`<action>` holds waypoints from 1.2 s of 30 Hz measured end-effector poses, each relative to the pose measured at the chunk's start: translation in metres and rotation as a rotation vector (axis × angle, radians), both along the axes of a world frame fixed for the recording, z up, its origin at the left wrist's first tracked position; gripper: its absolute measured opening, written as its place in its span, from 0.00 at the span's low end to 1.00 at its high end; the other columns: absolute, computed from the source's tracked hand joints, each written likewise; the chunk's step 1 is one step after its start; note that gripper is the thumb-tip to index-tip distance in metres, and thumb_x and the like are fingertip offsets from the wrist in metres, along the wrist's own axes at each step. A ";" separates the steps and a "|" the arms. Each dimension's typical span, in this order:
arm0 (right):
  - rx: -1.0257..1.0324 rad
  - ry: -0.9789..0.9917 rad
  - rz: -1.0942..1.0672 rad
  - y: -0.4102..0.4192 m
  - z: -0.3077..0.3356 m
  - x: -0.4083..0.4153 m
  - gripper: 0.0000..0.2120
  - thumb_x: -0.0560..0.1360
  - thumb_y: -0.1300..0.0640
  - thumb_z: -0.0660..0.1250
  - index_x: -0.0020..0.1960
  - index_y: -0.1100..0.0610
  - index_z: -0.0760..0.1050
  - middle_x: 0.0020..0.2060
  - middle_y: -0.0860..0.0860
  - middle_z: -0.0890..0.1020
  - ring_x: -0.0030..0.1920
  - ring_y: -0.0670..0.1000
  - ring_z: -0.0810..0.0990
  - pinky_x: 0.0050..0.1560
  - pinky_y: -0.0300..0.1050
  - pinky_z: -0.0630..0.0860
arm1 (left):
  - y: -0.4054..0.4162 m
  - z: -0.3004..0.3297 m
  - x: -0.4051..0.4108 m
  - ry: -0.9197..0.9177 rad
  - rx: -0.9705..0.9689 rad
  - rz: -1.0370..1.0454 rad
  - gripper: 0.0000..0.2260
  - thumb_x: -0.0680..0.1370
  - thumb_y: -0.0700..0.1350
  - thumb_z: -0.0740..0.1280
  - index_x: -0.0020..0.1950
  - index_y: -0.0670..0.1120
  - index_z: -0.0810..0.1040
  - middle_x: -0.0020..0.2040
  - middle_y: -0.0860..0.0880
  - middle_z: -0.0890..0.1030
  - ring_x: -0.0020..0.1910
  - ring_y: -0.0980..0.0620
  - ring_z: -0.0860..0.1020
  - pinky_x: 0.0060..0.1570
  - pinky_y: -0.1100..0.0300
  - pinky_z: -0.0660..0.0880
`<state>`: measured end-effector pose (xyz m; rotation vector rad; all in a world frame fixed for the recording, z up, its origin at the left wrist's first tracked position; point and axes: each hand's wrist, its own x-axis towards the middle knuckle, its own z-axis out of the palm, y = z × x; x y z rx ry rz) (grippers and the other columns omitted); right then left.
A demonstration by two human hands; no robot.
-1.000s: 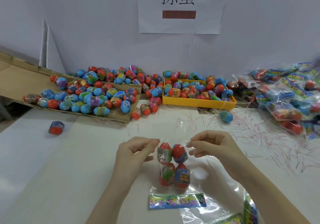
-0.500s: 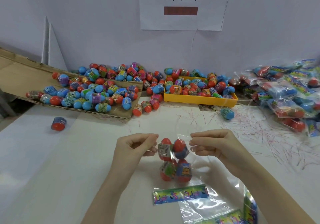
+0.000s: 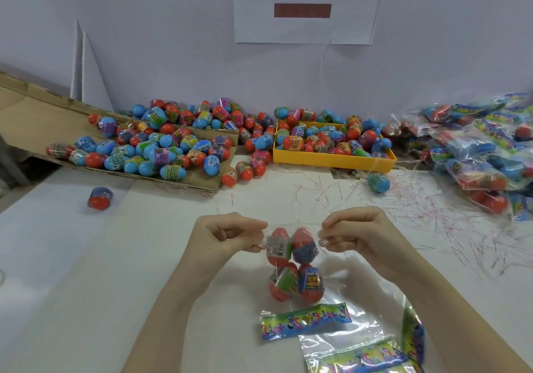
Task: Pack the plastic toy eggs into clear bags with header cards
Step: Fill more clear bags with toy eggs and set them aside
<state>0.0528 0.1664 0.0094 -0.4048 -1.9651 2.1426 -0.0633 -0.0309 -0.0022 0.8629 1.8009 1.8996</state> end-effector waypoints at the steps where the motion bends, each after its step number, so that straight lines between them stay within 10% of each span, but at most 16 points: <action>1: 0.024 0.014 0.012 0.001 -0.001 0.000 0.15 0.66 0.75 0.64 0.30 0.60 0.82 0.29 0.57 0.82 0.30 0.51 0.82 0.30 0.37 0.78 | -0.001 0.000 -0.001 0.007 -0.008 -0.025 0.20 0.69 0.25 0.66 0.34 0.50 0.85 0.31 0.49 0.82 0.32 0.55 0.81 0.34 0.67 0.77; 12: 0.252 0.159 0.070 -0.002 -0.004 0.001 0.24 0.65 0.82 0.60 0.27 0.57 0.82 0.29 0.52 0.81 0.31 0.46 0.79 0.31 0.34 0.74 | -0.004 0.003 -0.001 0.002 0.014 -0.071 0.03 0.61 0.39 0.74 0.31 0.46 0.85 0.30 0.48 0.81 0.30 0.55 0.78 0.32 0.68 0.73; 21: 0.346 0.166 0.025 -0.001 -0.013 -0.004 0.22 0.63 0.83 0.63 0.27 0.57 0.81 0.29 0.51 0.81 0.33 0.45 0.80 0.35 0.35 0.76 | -0.002 0.001 -0.001 0.005 -0.088 -0.016 0.09 0.53 0.40 0.76 0.30 0.48 0.83 0.30 0.51 0.81 0.30 0.58 0.78 0.35 0.68 0.77; 27: 0.467 0.059 0.018 0.019 0.006 0.007 0.19 0.68 0.73 0.68 0.33 0.50 0.83 0.43 0.49 0.84 0.49 0.50 0.81 0.51 0.43 0.78 | 0.000 0.000 0.000 0.041 -0.084 -0.017 0.09 0.52 0.40 0.76 0.30 0.49 0.83 0.31 0.52 0.81 0.30 0.58 0.78 0.34 0.69 0.76; 29: 0.519 0.152 -0.063 0.009 0.014 0.004 0.07 0.68 0.57 0.71 0.41 0.45 0.82 0.44 0.44 0.83 0.48 0.44 0.81 0.47 0.38 0.77 | 0.000 0.000 0.001 0.049 -0.069 -0.027 0.09 0.52 0.40 0.76 0.30 0.49 0.84 0.31 0.51 0.81 0.30 0.58 0.78 0.34 0.69 0.75; 32: 0.761 -0.034 0.234 -0.016 0.012 -0.012 0.20 0.60 0.36 0.70 0.52 0.36 0.74 0.45 0.37 0.80 0.48 0.37 0.78 0.49 0.33 0.75 | 0.000 0.002 0.002 0.047 -0.044 -0.036 0.10 0.52 0.40 0.77 0.30 0.48 0.84 0.32 0.49 0.81 0.30 0.56 0.78 0.34 0.68 0.75; 36: 0.783 -0.179 0.436 -0.019 0.013 -0.022 0.16 0.65 0.47 0.75 0.52 0.50 0.80 0.42 0.46 0.83 0.43 0.46 0.81 0.48 0.48 0.79 | 0.000 0.000 0.001 0.067 -0.054 -0.033 0.11 0.56 0.33 0.76 0.30 0.48 0.84 0.33 0.49 0.81 0.31 0.57 0.78 0.34 0.69 0.75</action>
